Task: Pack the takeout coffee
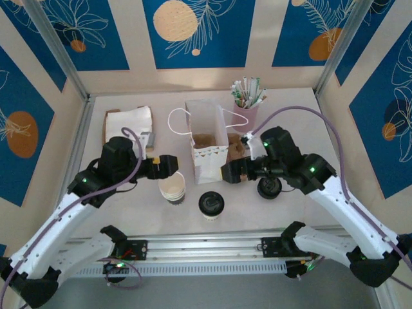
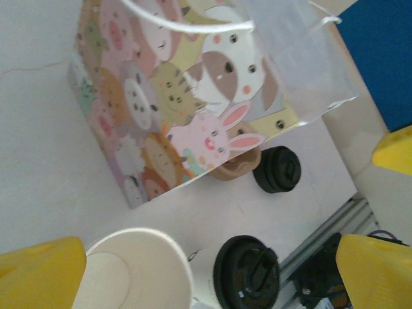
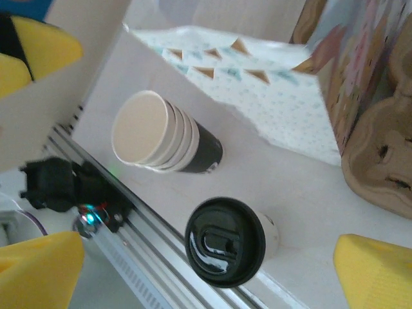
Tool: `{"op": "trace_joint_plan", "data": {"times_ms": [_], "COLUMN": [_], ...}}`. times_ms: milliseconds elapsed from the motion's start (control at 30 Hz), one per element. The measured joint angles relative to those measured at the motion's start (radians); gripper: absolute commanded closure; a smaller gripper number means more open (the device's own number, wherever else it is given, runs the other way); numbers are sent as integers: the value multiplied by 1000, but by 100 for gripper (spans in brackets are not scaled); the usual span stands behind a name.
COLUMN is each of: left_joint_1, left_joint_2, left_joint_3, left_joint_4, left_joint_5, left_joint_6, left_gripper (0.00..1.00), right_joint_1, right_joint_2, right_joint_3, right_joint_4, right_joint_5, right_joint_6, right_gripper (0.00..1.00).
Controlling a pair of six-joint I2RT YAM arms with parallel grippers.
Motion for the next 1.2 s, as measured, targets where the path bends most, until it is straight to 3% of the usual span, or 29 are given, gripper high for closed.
{"op": "trace_joint_plan", "data": {"times_ms": [267, 633, 1200], "left_joint_1": [0, 0, 0], "left_joint_2": [-110, -116, -129], "left_joint_3": [-87, -124, -137], "left_joint_4": [-10, -9, -9], "left_joint_5": [-48, -85, -111], "left_joint_6": [2, 3, 11], "left_gripper": [0, 0, 0], "right_joint_1": [211, 384, 444], "right_joint_2": [77, 323, 536], "right_joint_3": [29, 126, 200], "right_joint_4": [-93, -210, -288], "right_joint_5": [182, 294, 356], "right_joint_6": [-59, -73, -43], "right_gripper": [1, 0, 4]}}
